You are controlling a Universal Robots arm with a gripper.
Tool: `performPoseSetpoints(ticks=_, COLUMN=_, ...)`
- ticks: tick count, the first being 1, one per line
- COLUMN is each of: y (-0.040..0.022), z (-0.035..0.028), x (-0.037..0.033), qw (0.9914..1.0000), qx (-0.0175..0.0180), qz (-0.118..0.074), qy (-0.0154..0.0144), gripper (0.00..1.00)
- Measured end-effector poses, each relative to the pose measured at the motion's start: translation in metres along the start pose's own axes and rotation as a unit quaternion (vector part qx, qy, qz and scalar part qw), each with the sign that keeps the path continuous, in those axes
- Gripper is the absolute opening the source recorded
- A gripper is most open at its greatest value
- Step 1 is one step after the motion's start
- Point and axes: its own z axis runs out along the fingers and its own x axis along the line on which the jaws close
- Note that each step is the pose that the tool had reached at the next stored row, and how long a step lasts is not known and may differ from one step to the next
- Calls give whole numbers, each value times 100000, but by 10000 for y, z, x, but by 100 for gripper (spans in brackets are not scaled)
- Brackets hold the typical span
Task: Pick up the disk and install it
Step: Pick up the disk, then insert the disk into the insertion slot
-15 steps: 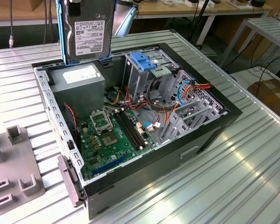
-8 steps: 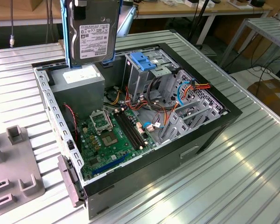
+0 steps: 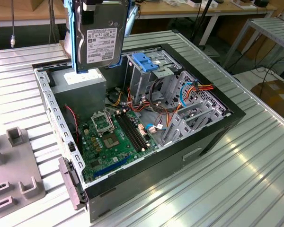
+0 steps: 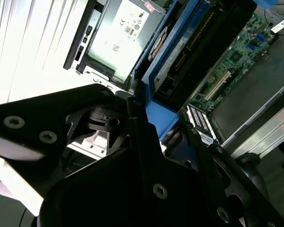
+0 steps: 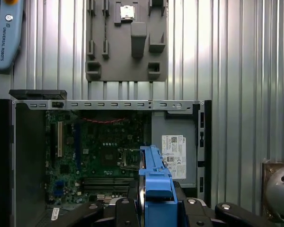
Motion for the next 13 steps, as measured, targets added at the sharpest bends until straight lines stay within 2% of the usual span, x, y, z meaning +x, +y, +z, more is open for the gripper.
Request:
performPoseSetpoints(ticks=9, y=-89, z=6, x=58, qw=100000, qx=-2, qz=1, qy=3, gripper=37)
performPoseSetpoints(ticks=13, y=-94, z=6, x=58, qw=100000, qx=1, qz=2, qy=2, gripper=37)
